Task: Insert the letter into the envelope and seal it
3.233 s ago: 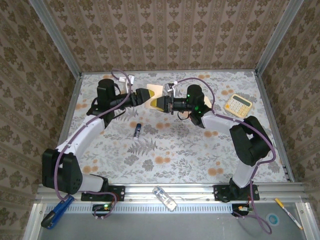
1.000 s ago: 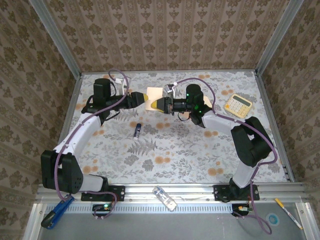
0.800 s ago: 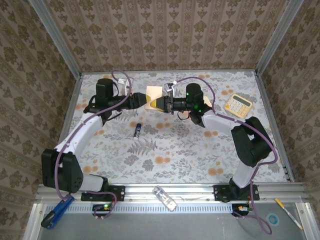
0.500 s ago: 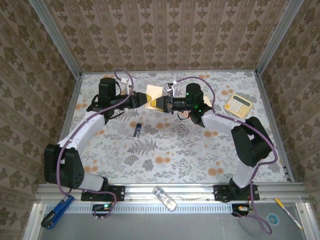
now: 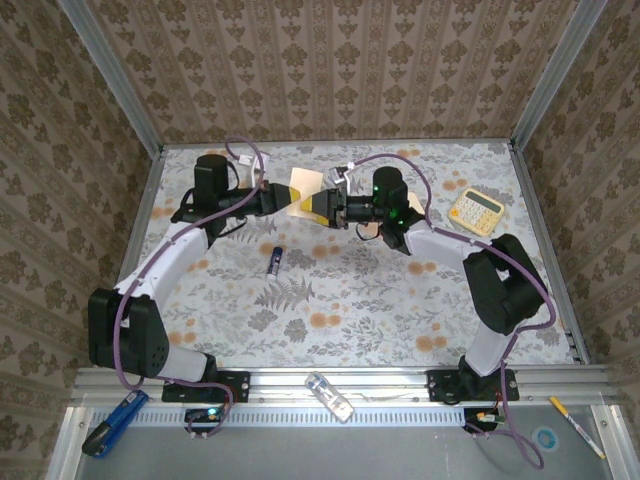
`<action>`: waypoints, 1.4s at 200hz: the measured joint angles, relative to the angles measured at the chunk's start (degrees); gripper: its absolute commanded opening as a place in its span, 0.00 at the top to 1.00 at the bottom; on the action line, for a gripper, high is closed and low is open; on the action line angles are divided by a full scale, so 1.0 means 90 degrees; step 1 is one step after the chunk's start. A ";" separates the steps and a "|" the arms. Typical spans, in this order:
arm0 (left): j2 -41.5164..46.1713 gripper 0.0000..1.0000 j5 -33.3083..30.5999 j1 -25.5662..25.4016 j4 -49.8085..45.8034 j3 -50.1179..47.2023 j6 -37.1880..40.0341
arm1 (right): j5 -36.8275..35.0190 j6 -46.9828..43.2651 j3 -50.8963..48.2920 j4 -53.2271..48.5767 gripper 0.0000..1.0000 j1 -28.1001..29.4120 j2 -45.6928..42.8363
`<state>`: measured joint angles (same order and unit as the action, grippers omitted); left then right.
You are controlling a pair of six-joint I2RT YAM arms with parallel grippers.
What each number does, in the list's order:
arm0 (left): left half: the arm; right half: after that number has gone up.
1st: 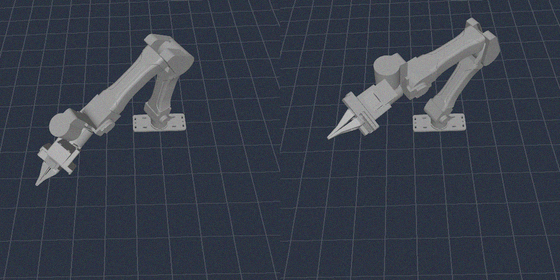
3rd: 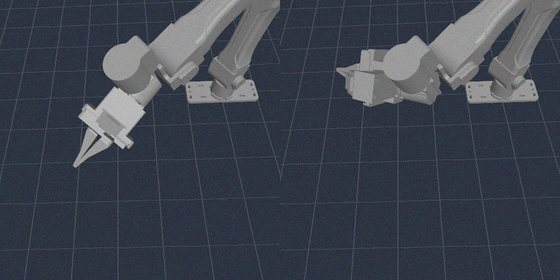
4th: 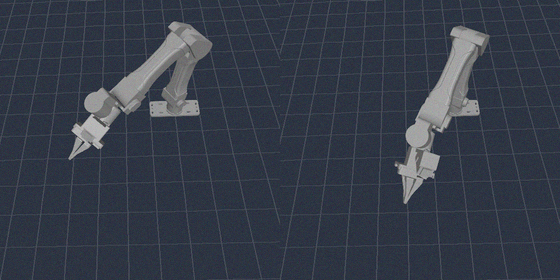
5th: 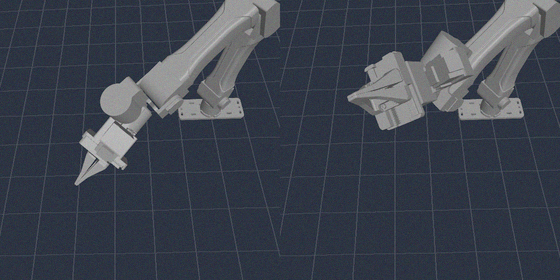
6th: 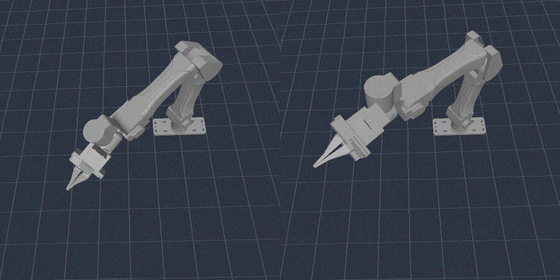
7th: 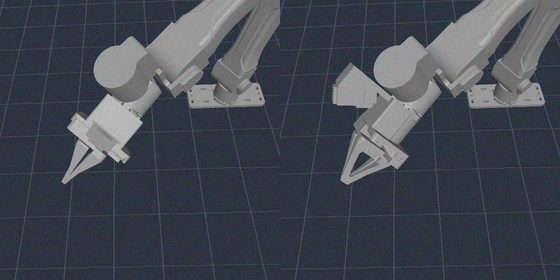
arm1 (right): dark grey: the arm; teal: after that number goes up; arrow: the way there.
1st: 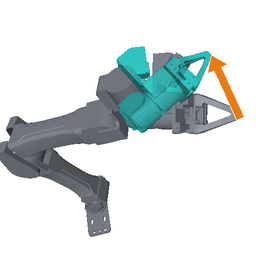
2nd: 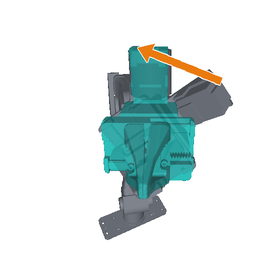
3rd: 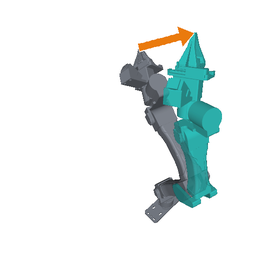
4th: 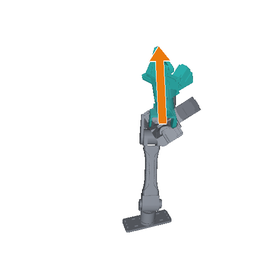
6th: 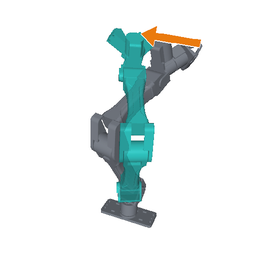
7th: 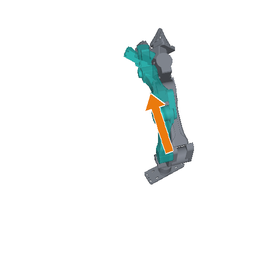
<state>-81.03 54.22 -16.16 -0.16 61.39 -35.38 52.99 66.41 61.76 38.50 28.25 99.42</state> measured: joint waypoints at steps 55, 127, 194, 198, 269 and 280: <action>0.0029 1.00 0.0126 0.0102 0.0991 -0.0134 -0.0726 | 0.0012 -0.1027 -0.0374 -0.1056 0.21 -0.0500 -0.0804; 0.0032 1.00 0.0231 -0.0134 0.2140 -0.0413 -0.1603 | 0.0287 -0.1214 -0.0386 -0.0369 0.21 -0.0510 -0.0750; 0.0027 1.00 0.0238 -0.0253 0.2701 -0.0544 -0.2030 | 0.0355 -0.0818 -0.0379 0.0554 0.33 -0.0508 -0.0379; 0.0027 1.00 0.0236 -0.0260 0.2732 -0.0549 -0.2055 | 0.0355 -0.0789 -0.0379 0.0614 0.34 -0.0508 -0.0376; -0.0036 1.00 0.0211 -0.0338 0.3075 -0.0622 -0.2263 | 0.0452 -0.0345 -0.0294 0.1324 0.94 -0.0510 -0.0175; -0.0039 1.00 0.0170 -0.0338 0.3075 -0.0634 -0.2263 | 0.0454 -0.0228 -0.0291 0.1411 1.00 -0.0510 -0.0136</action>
<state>-81.38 55.75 -19.20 27.51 55.68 -55.75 57.08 64.36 59.13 51.20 23.66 98.19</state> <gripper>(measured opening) 0.056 0.055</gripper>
